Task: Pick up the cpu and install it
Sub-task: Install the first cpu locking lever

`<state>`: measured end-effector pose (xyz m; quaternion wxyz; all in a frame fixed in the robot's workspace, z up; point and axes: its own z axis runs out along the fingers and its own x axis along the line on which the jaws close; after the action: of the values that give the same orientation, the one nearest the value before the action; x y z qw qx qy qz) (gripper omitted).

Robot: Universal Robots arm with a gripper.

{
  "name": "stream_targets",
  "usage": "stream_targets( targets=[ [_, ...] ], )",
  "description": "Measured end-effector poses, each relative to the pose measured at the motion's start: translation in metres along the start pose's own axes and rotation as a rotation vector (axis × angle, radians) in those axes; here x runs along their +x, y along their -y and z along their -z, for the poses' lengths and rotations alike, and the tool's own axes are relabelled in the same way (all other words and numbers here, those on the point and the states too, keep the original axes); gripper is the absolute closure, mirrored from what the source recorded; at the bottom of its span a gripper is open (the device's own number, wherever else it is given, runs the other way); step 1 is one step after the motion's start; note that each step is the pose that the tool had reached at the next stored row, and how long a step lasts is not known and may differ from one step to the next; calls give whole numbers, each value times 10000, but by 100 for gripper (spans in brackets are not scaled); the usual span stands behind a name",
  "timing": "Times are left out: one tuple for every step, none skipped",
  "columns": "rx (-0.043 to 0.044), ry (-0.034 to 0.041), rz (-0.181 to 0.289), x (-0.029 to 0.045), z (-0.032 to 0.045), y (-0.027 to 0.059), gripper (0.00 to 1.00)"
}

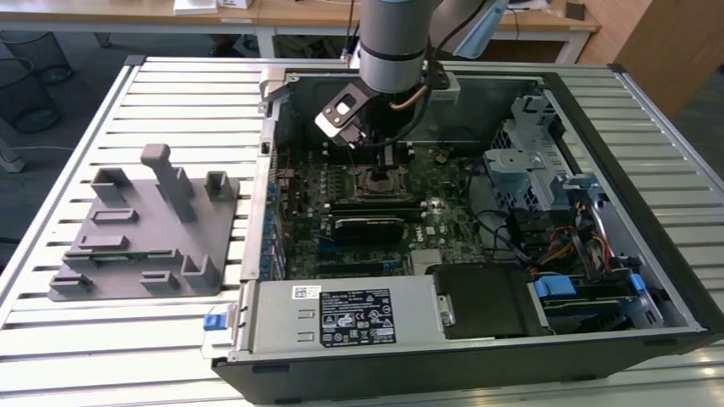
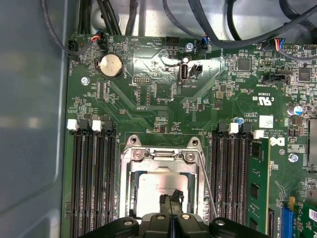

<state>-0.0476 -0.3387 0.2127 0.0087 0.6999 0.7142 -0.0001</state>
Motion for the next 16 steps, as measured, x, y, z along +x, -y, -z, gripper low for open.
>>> stream_targets(
  targets=[
    [0, 0, 0, 0, 5, 0, 89],
    [-1, -1, 0, 0, 8, 0, 89],
    [-2, -3, 0, 0, 9, 0, 89],
    [-3, -4, 0, 0, 9, 0, 89],
    [0, 0, 0, 0, 13, 0, 89],
    [0, 1, 0, 0, 16, 0, 89],
    [0, 0, 0, 0, 17, 0, 89],
    [-1, -2, 0, 0, 18, 0, 89],
    [0, -1, 0, 0, 20, 0, 89],
    [-1, -2, 0, 0, 20, 0, 89],
    [0, 0, 0, 0, 22, 0, 89],
    [1, 1, 0, 0, 24, 0, 89],
    [1, 2, 0, -1, 28, 0, 89],
    [1, 2, 0, -1, 32, 0, 89],
    [0, 0, 0, -1, 36, 0, 89],
    [0, 1, 0, -1, 41, 0, 89]
  ],
)
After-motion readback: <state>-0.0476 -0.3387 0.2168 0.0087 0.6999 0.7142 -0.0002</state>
